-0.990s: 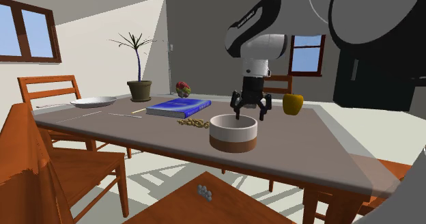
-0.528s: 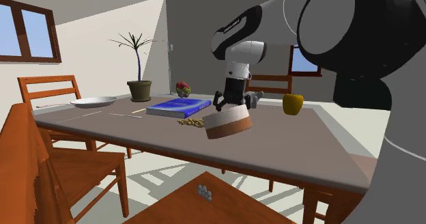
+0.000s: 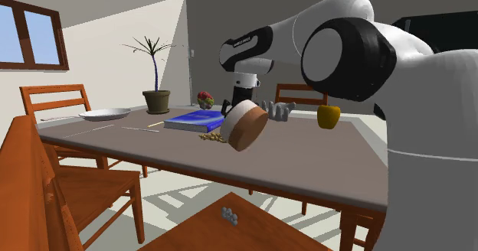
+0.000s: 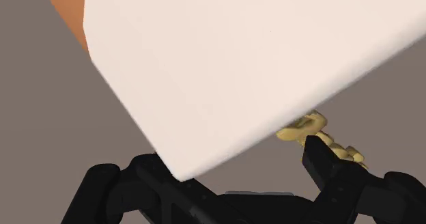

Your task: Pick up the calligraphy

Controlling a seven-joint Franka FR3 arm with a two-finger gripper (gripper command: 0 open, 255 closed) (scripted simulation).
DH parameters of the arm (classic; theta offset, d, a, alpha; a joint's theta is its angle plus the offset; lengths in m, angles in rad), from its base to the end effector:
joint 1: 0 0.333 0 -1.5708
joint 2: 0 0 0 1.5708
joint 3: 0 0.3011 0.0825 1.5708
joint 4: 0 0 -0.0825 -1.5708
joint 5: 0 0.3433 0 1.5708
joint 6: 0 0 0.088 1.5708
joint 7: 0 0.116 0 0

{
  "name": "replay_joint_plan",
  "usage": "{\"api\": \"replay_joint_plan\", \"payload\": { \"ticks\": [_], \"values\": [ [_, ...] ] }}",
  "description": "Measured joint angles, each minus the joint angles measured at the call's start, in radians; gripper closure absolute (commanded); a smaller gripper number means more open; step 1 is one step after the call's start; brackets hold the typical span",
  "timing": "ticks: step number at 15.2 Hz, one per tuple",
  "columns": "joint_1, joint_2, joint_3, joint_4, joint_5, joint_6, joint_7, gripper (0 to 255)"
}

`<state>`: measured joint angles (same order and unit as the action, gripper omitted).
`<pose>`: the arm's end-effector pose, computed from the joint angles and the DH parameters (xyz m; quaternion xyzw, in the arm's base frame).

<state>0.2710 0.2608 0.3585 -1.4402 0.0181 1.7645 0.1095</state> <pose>0.4991 0.3343 0.5386 -0.9664 -0.2480 -0.0177 0.0647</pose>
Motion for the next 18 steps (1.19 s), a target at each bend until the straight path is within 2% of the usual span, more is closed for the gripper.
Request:
{"api": "replay_joint_plan", "payload": {
  "ticks": [2, 4, 12, 13, 18],
  "values": [
    [0.022, 0.083, 0.027, 0.105, 0.062, -0.037, 0.018, 0],
    [0.041, 0.142, 0.040, 0.178, 0.075, -0.086, 0.025, 0],
    [0.034, 0.142, 0.044, 0.079, 0.090, -0.017, 0.005, 0],
    [0.035, 0.144, 0.044, 0.076, 0.090, -0.012, 0.004, 255],
    [0.035, 0.145, 0.043, 0.071, 0.089, -0.006, 0.003, 255]
  ]
}}
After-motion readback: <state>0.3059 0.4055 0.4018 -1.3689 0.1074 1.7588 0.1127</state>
